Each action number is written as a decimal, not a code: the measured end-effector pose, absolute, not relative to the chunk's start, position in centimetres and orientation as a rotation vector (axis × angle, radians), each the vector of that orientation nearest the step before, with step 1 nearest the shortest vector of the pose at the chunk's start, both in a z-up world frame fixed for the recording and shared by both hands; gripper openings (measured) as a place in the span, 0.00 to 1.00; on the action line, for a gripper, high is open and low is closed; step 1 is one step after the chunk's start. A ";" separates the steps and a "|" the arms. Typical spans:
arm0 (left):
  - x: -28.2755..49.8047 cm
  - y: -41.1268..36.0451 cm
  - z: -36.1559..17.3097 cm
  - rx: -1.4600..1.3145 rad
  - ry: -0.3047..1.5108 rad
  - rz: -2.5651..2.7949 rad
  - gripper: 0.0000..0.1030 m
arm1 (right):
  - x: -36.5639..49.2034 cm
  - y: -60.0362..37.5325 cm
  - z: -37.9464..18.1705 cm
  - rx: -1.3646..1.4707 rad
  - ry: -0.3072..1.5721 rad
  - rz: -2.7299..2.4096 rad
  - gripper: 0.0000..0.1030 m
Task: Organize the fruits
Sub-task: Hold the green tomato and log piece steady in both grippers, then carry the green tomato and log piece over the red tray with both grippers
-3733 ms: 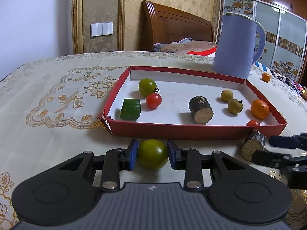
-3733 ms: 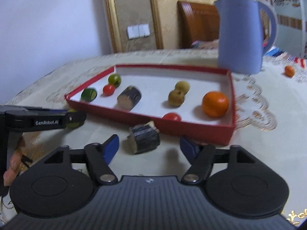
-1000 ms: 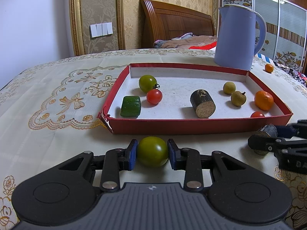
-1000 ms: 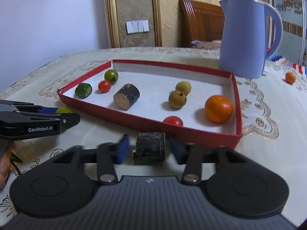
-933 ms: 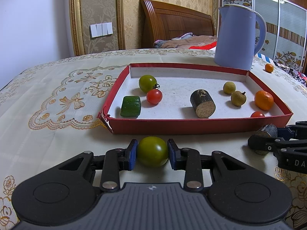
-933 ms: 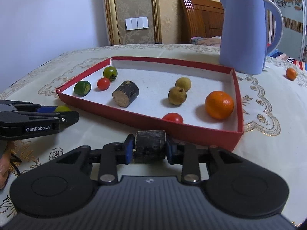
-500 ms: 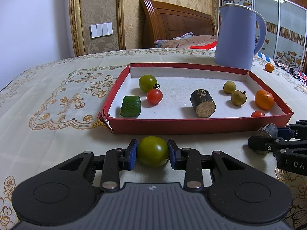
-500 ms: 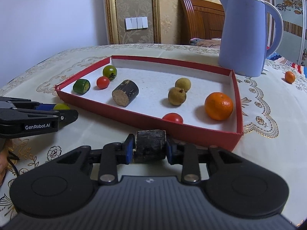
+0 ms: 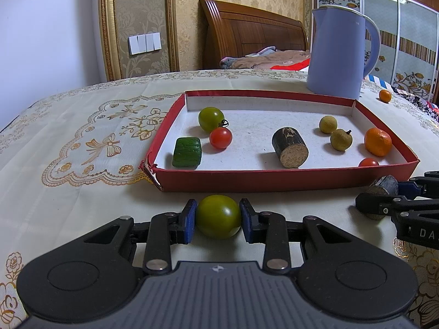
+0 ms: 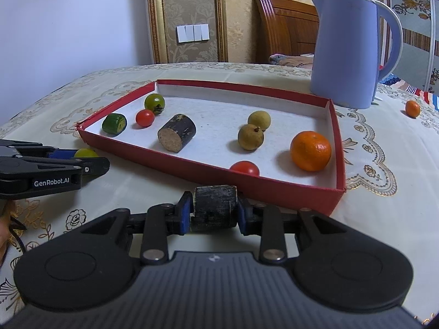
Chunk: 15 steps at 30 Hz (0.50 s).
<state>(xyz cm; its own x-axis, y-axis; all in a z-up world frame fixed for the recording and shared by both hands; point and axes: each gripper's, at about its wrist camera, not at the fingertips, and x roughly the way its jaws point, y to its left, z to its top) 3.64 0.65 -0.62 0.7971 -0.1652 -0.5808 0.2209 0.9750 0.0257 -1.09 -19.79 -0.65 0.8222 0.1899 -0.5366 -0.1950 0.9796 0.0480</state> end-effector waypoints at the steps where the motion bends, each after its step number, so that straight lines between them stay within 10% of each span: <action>1: 3.6 0.7 -0.6 0.094 0.614 -0.208 0.32 | -1.1 -19.8 -0.6 -0.009 0.569 0.202 0.30; 15: 3.2 0.8 -0.2 0.095 0.587 -0.199 0.31 | -2.4 -20.9 0.0 0.038 0.492 0.151 0.30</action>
